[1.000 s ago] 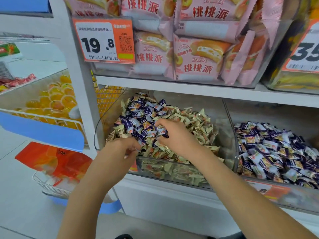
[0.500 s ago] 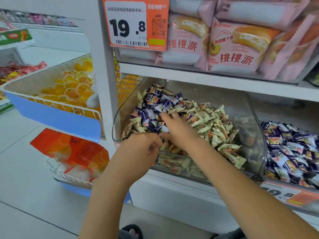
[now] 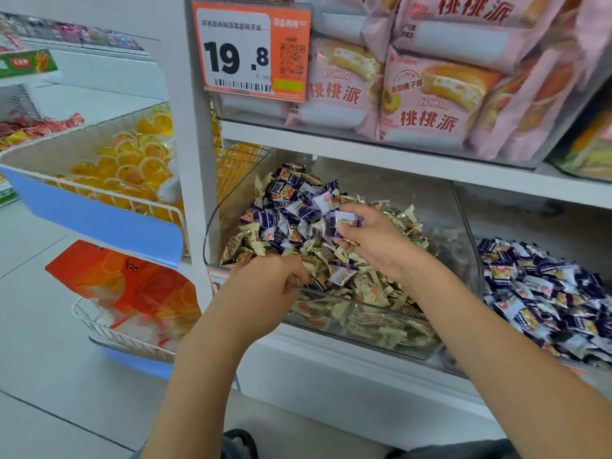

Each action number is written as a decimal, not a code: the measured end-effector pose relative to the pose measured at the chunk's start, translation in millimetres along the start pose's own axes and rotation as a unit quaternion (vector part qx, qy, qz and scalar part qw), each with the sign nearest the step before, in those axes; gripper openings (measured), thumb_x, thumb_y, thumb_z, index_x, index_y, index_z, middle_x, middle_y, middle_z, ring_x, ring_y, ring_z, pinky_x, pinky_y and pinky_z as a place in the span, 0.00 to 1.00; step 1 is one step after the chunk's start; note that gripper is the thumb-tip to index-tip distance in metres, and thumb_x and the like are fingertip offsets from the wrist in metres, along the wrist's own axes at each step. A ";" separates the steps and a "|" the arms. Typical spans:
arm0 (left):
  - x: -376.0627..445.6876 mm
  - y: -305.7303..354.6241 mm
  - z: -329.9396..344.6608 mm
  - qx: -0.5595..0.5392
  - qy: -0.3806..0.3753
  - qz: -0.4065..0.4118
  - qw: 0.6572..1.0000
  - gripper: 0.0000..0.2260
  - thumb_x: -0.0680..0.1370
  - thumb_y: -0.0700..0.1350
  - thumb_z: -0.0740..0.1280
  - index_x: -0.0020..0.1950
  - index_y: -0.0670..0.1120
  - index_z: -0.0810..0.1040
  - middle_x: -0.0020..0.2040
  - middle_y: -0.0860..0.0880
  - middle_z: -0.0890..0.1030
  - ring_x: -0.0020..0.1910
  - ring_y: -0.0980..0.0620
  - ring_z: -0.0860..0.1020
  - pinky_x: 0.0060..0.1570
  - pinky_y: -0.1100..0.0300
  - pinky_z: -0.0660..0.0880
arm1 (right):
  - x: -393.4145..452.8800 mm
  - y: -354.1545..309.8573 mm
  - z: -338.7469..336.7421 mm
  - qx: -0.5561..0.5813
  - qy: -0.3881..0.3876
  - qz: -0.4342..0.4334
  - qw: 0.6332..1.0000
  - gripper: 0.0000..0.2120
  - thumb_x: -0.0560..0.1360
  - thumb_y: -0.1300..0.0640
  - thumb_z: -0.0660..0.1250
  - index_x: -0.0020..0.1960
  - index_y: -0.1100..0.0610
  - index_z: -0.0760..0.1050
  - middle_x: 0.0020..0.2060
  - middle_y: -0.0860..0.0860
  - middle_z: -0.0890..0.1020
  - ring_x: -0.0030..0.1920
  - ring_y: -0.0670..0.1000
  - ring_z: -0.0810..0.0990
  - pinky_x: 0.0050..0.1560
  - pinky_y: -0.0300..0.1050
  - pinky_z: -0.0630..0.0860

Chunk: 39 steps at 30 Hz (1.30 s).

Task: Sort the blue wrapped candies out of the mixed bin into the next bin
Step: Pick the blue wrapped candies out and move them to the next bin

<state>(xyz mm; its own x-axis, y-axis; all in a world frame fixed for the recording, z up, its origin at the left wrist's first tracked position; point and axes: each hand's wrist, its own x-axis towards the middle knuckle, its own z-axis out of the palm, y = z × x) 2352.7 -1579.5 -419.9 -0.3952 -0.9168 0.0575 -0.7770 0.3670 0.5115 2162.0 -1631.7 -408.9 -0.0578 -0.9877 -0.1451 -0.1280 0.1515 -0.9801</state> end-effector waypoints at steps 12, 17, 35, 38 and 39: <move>1.3 13.9 5.5 0.045 -0.034 0.008 0.998 0.13 0.77 0.38 0.60 0.54 0.53 0.78 0.51 0.54 0.81 0.50 0.52 0.77 0.56 0.51 0.72 | -48.9 -26.8 -59.4 0.271 0.024 0.098 0.957 0.11 0.79 0.64 0.59 0.61 0.63 0.72 0.59 0.60 0.72 0.43 0.53 0.77 0.31 0.36 0.76; 0.3 13.3 4.8 0.058 -0.040 0.023 0.997 0.11 0.76 0.38 0.62 0.52 0.52 0.79 0.47 0.53 0.81 0.46 0.52 0.77 0.50 0.56 0.73 | -80.9 -16.4 -116.1 -0.045 0.186 -0.056 0.980 0.10 0.80 0.61 0.59 0.53 0.55 0.79 0.57 0.55 0.76 0.45 0.48 0.81 0.42 0.36 0.79; 6.2 6.2 -6.2 -0.014 -0.012 0.004 1.000 0.09 0.73 0.37 0.71 0.38 0.50 0.77 0.36 0.52 0.81 0.39 0.56 0.79 0.42 0.66 0.75 | -47.9 -4.4 -27.8 -0.431 -0.139 -0.183 0.873 0.20 0.75 0.68 0.64 0.58 0.45 0.75 0.61 0.45 0.74 0.55 0.43 0.74 0.58 0.42 0.73; 4.3 3.5 -9.1 -0.023 -0.003 0.007 1.000 0.11 0.72 0.37 0.71 0.37 0.52 0.76 0.37 0.53 0.81 0.39 0.59 0.78 0.39 0.73 0.72 | -19.7 13.0 -8.1 -0.540 -0.248 -0.135 0.793 0.32 0.71 0.74 0.62 0.59 0.38 0.72 0.62 0.51 0.73 0.55 0.56 0.77 0.54 0.59 0.76; 3.6 2.9 -9.5 -0.025 -0.004 0.009 1.000 0.11 0.73 0.37 0.71 0.37 0.53 0.76 0.38 0.53 0.81 0.39 0.60 0.78 0.38 0.74 0.71 | -15.7 14.0 -5.5 -0.555 -0.266 -0.132 0.777 0.33 0.71 0.72 0.64 0.60 0.35 0.70 0.61 0.51 0.74 0.53 0.58 0.78 0.52 0.60 0.77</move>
<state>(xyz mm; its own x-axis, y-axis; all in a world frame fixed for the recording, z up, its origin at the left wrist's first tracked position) 2353.7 -1583.2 -410.0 -0.4127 -0.9089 0.0599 -0.7441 0.3744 0.5534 2155.7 -1613.8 -419.6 0.4943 -0.8218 -0.2834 -0.8586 -0.4107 -0.3069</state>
